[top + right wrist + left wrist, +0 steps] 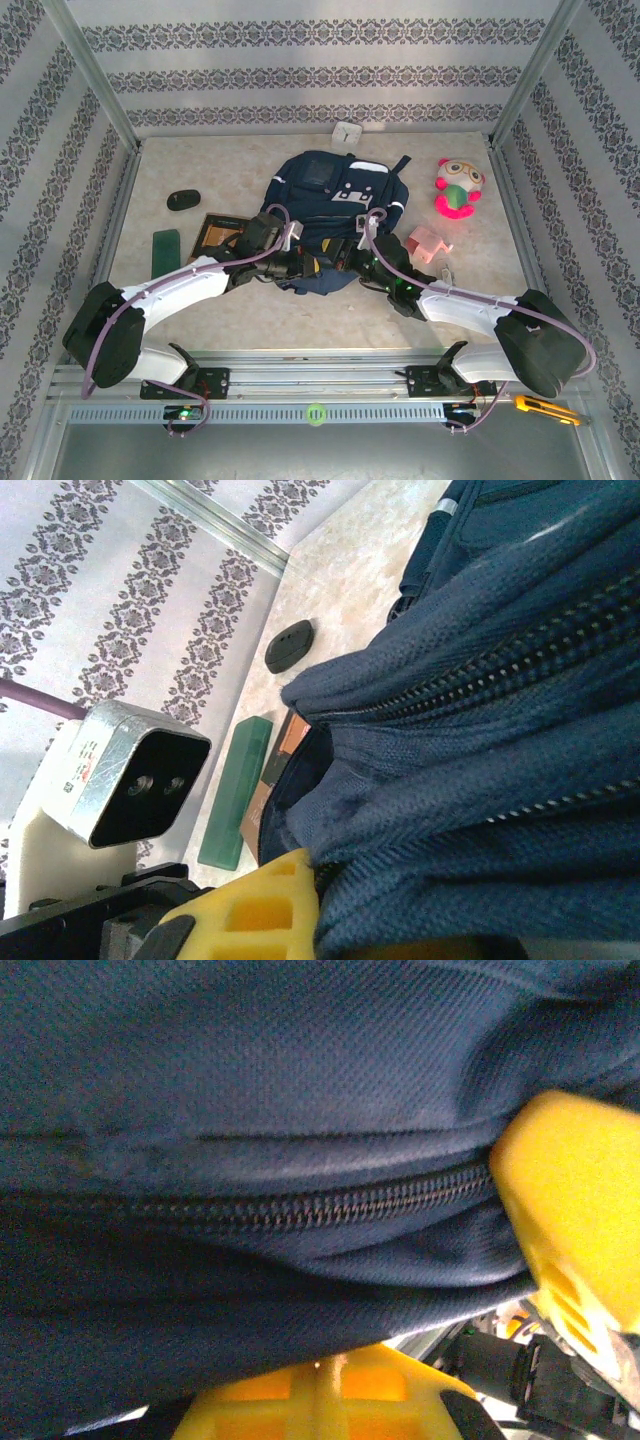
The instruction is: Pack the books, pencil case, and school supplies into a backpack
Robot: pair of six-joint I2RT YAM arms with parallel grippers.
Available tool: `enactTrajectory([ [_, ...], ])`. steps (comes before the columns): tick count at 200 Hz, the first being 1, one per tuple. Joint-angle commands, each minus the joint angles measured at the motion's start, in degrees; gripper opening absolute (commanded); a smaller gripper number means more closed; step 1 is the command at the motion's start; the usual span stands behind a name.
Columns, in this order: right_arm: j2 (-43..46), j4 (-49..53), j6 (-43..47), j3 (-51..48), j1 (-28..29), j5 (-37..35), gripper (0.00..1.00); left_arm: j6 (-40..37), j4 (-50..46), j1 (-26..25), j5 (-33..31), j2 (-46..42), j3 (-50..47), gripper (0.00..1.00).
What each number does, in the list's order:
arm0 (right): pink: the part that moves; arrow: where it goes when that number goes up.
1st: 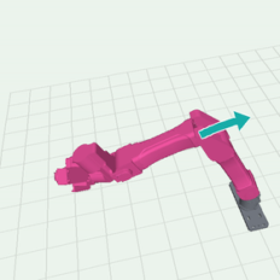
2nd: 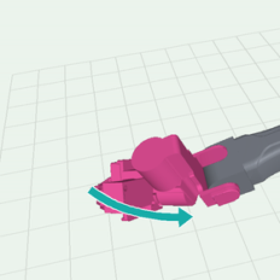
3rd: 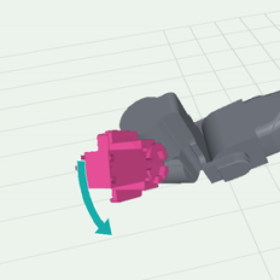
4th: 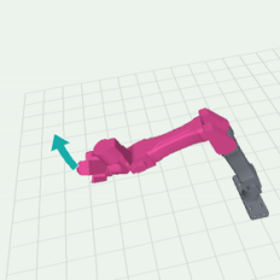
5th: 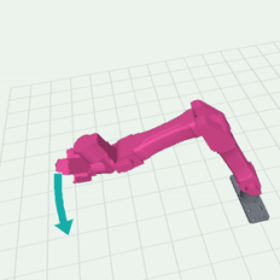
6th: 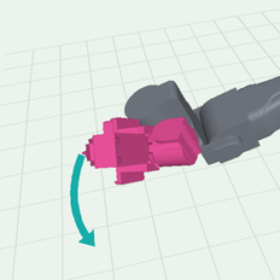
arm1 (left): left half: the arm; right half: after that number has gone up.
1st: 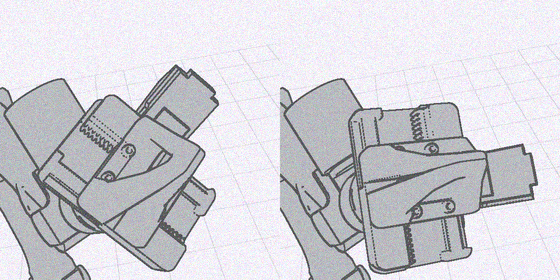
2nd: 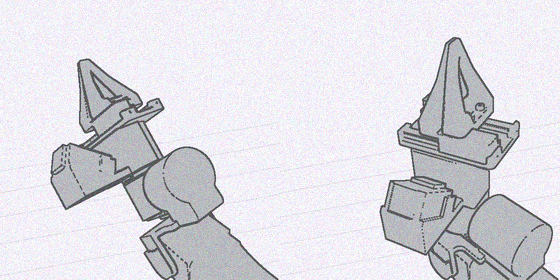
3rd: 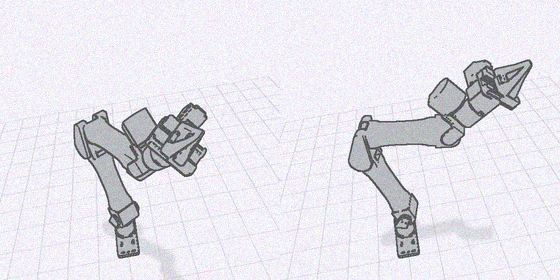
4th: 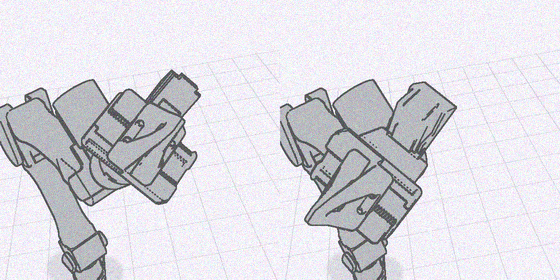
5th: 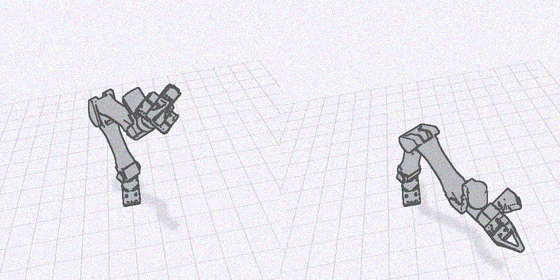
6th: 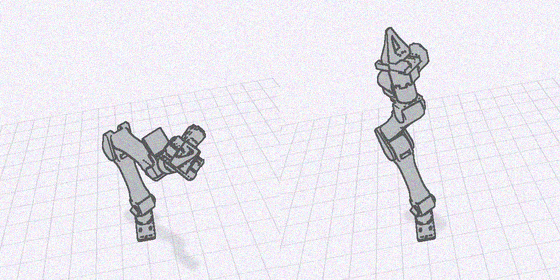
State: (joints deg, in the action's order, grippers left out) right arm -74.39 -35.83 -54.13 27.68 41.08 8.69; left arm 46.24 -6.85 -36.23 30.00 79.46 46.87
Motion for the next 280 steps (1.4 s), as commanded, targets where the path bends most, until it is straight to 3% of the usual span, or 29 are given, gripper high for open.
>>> enactTrajectory([
  [1,1.6,-2.2,-0.5,-1.6,-1.3,3.9,0.0,-8.5,-10.0,1.1,-1.8,0.0,3.7,0.0],
  [55,4.7,-2.0,-2.2,-2.4,-3.2,9.3,0.0,-22.6,-25.8,1.4,-16.3,0.0,8.8,0.0],
  [112,9.0,-1.8,-6.8,-1.3,-10.5,23.1,0.0,-27.6,-26.9,7.4,-23.3,-2.3,7.7,0.0],
  [147,8.7,-1.1,-8.2,1.6,-16.2,35.1,0.0,-31.6,-26.9,11.3,-25.2,-2.6,7.9,0.0],
  [171,7.4,-0.8,-9.5,3.4,-20.5,42.6,0.0,-33.0,-24.5,13.5,-24.6,-2.5,6.4,0.0],
  [218,6.0,3.4,-9.6,5.4,-26.8,48.7,0.0,-35.6,-24.9,14.5,-22.6,-4.0,4.9,0.0],
  [259,6.4,15.0,-0.5,8.5,-27.3,45.0,0.0,-32.5,-21.1,14.3,-9.1,-6.5,2.4,0.0],
  [280,6.8,27.4,8.3,11.7,-27.0,41.7,0.27,-30.1,-20.4,13.4,-7.0,-8.7,1.4,0.0],
])
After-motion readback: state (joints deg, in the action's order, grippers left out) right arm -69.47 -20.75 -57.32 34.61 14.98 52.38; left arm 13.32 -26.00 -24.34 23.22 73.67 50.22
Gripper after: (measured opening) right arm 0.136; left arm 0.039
